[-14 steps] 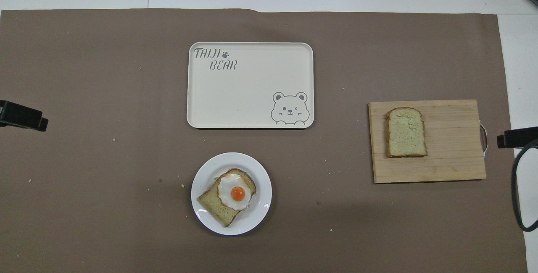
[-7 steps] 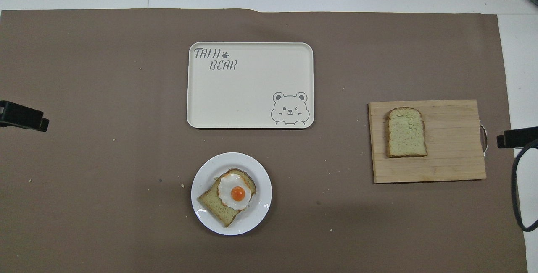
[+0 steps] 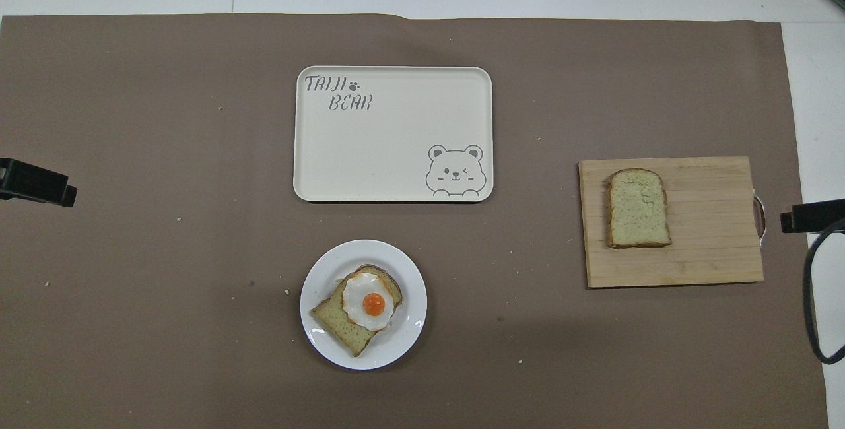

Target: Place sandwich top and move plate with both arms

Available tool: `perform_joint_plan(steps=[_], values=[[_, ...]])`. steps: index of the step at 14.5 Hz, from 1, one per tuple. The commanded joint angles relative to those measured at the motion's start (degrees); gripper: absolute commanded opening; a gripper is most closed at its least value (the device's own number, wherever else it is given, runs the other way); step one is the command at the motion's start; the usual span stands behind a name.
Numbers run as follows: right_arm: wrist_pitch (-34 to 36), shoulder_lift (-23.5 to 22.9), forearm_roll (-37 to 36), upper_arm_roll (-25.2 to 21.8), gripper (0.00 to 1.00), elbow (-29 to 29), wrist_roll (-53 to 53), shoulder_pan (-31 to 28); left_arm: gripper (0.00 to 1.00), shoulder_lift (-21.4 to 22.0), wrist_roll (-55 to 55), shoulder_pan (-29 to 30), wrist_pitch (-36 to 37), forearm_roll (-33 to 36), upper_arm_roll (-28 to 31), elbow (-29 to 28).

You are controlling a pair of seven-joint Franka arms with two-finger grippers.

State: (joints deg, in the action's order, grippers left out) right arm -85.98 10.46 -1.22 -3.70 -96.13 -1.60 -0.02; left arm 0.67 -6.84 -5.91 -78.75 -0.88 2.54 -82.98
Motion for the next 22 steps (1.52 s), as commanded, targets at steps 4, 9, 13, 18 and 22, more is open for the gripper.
perform_joint_plan(steps=[4,9,13,18,22], values=[[0.6,0.3,0.2,0.0,1.00,-0.1,-1.3,-0.7,1.00,0.1,0.1,-0.9,0.9,0.0,0.5,0.1],[0.0,0.4,0.2,0.1,1.00,-0.3,-1.4,-0.6,1.00,0.1,0.2,-0.9,1.0,0.0,0.5,0.1],[-3.0,0.3,0.4,0.1,1.00,-1.7,-1.6,-0.7,1.00,0.1,0.2,-0.9,1.0,0.0,0.5,0.1],[-9.1,-1.3,1.0,0.0,1.00,-3.5,-1.6,-2.2,1.00,0.1,0.2,-1.0,1.0,0.0,0.5,0.0],[-18.6,-7.2,1.2,0.0,1.00,-7.0,-2.0,-2.3,1.00,0.1,0.2,-1.0,1.0,0.0,0.5,0.0]])
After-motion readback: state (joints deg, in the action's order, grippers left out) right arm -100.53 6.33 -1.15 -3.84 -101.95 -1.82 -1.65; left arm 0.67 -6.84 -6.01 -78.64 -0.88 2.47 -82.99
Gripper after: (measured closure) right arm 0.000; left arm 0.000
